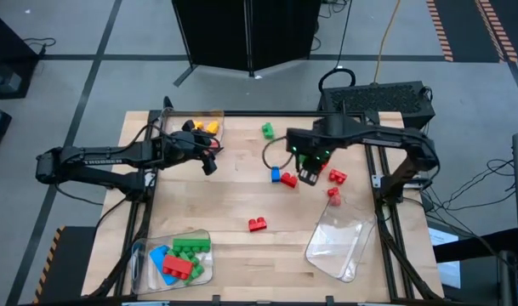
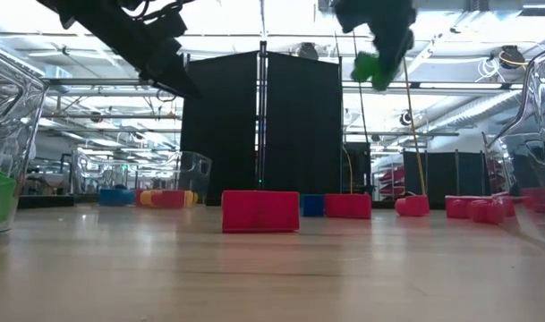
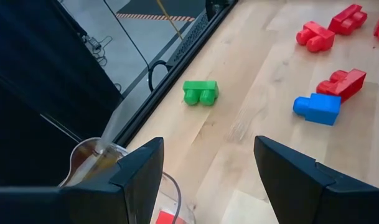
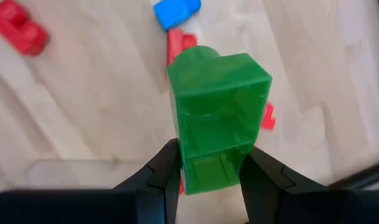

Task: Sort blocks by size
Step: Put the two-stud green game piece into the bottom right transparent bin

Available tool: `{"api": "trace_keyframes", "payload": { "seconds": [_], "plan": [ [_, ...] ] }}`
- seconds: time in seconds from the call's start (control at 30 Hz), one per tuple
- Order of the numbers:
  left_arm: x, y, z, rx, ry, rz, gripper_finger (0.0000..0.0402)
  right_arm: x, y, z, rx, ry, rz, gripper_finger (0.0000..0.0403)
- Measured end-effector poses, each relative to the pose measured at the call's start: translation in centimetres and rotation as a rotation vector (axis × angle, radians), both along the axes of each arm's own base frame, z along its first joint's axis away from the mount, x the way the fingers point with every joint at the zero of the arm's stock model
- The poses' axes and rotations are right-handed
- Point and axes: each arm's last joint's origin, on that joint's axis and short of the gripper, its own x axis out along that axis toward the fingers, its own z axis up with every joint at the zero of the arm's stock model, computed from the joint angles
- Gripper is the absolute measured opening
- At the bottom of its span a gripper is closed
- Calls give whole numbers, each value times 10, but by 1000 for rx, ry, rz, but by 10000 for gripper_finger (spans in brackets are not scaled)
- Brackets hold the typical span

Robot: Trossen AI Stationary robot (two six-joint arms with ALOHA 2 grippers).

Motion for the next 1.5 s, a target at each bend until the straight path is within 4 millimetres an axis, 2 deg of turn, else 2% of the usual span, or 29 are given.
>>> {"api": "trace_keyframes", "payload": {
  "seconds": [0.13, 0.27, 0.43, 0.83, 1.0, 1.13, 1.27, 1.5],
  "plan": [
    [1, 0, 1, 8, -13, -4, 251, -12, 22, 7, 11, -4, -21, 116],
    [2, 0, 3, 18, -27, -8, 251, -27, 44, -2, 25, 27, -31, 116],
    [2, 0, 3, 30, -17, -16, 251, -46, 70, -29, 45, 98, -49, 116],
    [2, 0, 3, 8, -39, -3, 251, -74, 134, -92, 307, 22, -56, 116],
    [2, 0, 3, -2, -43, -14, 251, -86, 151, -120, 352, 65, -75, 116],
    [3, 0, 4, -12, -56, -22, 251, -97, 161, -135, 370, 102, -99, 116],
    [3, 0, 5, -22, -71, -14, 251, -107, 170, -142, 365, 133, -127, 124],
    [3, 0, 5, -22, -73, -14, 251, -121, 187, -143, 355, 163, -127, 152]
  ]
}}
